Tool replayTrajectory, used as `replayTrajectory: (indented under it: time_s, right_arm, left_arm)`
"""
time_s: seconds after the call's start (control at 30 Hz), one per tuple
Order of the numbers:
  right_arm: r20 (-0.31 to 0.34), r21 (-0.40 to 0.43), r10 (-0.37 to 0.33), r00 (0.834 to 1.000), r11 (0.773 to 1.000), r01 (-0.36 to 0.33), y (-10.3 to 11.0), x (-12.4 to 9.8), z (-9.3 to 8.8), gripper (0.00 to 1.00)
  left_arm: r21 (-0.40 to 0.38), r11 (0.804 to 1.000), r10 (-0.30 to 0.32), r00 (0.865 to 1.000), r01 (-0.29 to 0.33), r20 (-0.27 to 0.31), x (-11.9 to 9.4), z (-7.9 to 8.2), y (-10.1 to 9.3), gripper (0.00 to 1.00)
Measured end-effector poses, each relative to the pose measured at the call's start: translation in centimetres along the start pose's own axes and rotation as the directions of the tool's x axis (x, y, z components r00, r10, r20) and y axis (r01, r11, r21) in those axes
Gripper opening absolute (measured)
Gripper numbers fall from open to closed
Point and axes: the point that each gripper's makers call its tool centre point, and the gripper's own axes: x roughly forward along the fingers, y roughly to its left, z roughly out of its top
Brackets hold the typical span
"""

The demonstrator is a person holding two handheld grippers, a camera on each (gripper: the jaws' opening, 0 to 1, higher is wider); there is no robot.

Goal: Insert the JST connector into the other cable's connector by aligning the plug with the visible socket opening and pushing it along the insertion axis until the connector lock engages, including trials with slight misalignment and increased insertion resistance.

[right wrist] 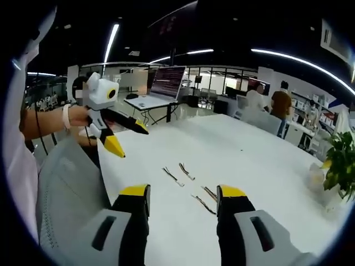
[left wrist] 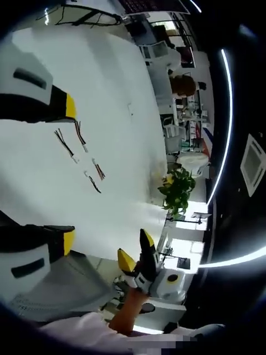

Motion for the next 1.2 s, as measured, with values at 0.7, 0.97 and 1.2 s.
replayTrajectory:
  time_s: [0.7,0.97,1.2]
  right_arm:
    - [0.103,-0.003,0.023,0.994,1.000,-0.023,-3.2,0.5,3.7,0.41]
    - [0.086,-0.066,0.080,0.993,0.995,-0.075,-4.2,1.8,3.6,0.40]
    - [0.049,-0.078,0.114,0.992,0.991,-0.110,-4.7,3.4,2.9,0.40]
  left_arm:
    - [0.087,0.995,-0.049,0.998,0.047,0.025,0.3,3.4,1.4,0.74]
    - [0.103,0.994,-0.028,0.999,0.024,0.036,0.8,4.1,2.6,0.72]
    - [0.112,0.993,-0.050,0.998,0.046,0.034,1.7,4.3,3.1,0.69]
